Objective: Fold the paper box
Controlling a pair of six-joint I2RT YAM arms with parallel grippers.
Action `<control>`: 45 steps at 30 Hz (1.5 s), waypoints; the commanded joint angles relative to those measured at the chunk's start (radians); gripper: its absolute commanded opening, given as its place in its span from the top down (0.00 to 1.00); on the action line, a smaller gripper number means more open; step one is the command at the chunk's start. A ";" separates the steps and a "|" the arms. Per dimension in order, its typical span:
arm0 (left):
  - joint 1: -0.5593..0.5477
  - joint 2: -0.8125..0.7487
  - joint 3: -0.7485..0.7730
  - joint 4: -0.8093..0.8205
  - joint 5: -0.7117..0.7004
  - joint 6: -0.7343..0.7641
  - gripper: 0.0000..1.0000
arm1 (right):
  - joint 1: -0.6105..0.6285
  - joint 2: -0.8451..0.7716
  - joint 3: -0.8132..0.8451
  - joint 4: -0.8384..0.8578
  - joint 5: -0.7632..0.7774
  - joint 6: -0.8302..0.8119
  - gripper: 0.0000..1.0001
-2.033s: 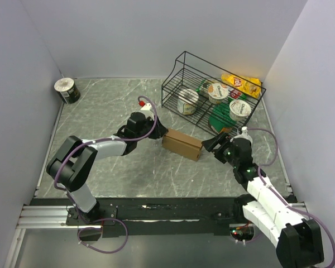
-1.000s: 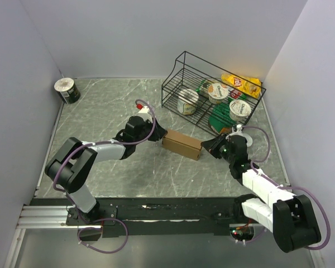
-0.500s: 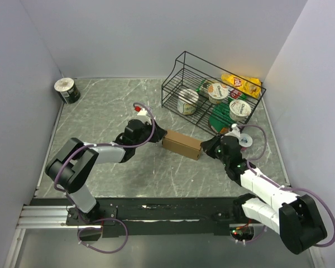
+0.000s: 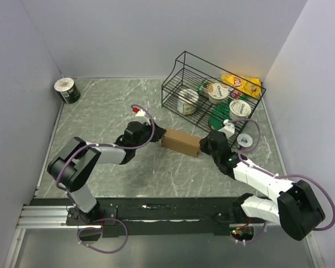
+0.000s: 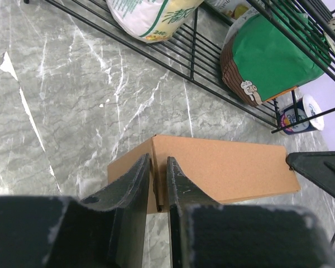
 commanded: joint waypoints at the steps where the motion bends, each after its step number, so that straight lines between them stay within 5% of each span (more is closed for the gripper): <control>1: -0.020 0.066 -0.106 -0.304 -0.055 0.027 0.78 | 0.052 0.084 -0.030 -0.302 0.028 -0.013 0.86; 10: -0.028 0.055 -0.206 -0.166 -0.018 -0.016 0.63 | 0.079 0.041 -0.037 -0.265 0.015 -0.012 0.79; 22: -0.028 0.020 -0.269 -0.093 -0.025 -0.046 0.72 | 0.079 -0.049 -0.085 -0.231 -0.011 -0.013 0.73; 38: -0.028 -0.204 -0.513 0.125 0.033 -0.050 0.64 | 0.171 -0.249 -0.149 -0.256 -0.099 -0.026 0.69; 41: -0.028 -0.273 -0.563 0.156 0.039 -0.056 0.59 | 0.186 -0.304 -0.163 -0.263 -0.116 -0.048 0.66; 45: -0.028 -0.373 -0.589 0.106 0.045 -0.064 0.35 | 0.191 -0.338 -0.150 -0.288 -0.153 -0.094 0.53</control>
